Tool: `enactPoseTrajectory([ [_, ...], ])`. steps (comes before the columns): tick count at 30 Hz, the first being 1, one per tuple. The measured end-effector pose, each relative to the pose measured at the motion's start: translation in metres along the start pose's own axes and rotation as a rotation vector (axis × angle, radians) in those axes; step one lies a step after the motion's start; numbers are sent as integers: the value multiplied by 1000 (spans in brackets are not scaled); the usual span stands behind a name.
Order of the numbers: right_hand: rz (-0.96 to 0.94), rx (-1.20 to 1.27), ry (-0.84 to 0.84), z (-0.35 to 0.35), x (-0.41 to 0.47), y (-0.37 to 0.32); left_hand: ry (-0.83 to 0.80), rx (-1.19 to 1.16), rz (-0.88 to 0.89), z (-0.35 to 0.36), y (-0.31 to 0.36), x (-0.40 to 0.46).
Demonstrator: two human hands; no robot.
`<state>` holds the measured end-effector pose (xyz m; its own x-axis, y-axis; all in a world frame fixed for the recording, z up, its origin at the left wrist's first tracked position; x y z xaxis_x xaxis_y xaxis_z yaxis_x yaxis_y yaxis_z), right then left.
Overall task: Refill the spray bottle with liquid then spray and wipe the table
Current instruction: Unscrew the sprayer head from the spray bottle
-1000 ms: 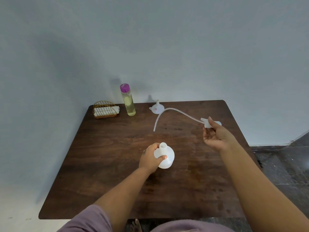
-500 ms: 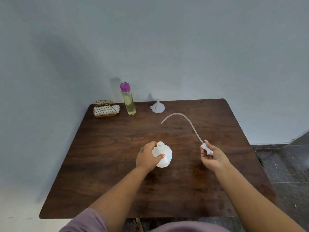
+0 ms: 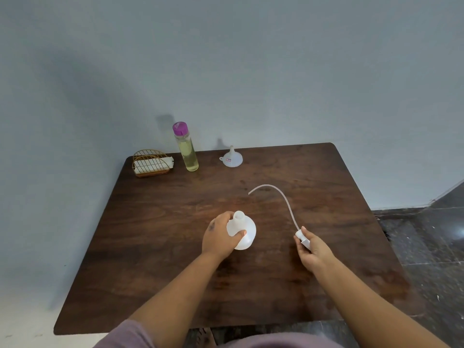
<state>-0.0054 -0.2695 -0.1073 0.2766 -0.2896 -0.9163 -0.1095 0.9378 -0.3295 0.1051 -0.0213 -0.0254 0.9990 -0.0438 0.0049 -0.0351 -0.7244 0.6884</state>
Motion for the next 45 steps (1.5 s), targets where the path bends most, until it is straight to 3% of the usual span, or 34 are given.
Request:
enactPoseTrajectory([
  [8,-200,-143,96,-25,9,-1,16,-4,-1,2,-3,-3],
  [14,-389,-373,260,-38,1,-14,16,-12,12,1,-1,-3],
  [20,-511,-574,303,-37,1,-26,21,-20,21,0,0,-3],
  [29,-594,-838,390,-35,5,-31,42,-10,43,-5,2,-2],
  [37,-620,-932,422,-28,1,-32,44,-43,52,-8,2,0],
  [45,-782,-1080,410,3,-20,-34,50,-97,87,-12,0,3],
])
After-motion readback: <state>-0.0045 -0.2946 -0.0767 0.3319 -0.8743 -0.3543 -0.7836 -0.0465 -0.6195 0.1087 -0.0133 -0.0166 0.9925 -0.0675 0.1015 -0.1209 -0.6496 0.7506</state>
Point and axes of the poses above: each hand's wrist, its own x-axis towards the middle knuckle, its own z-axis out of the palm, y = z × x, the point moved 10 cm from there along x, towards the middle knuckle, and after that the axes turned 9 degrees about y, right-handed, at the moved point
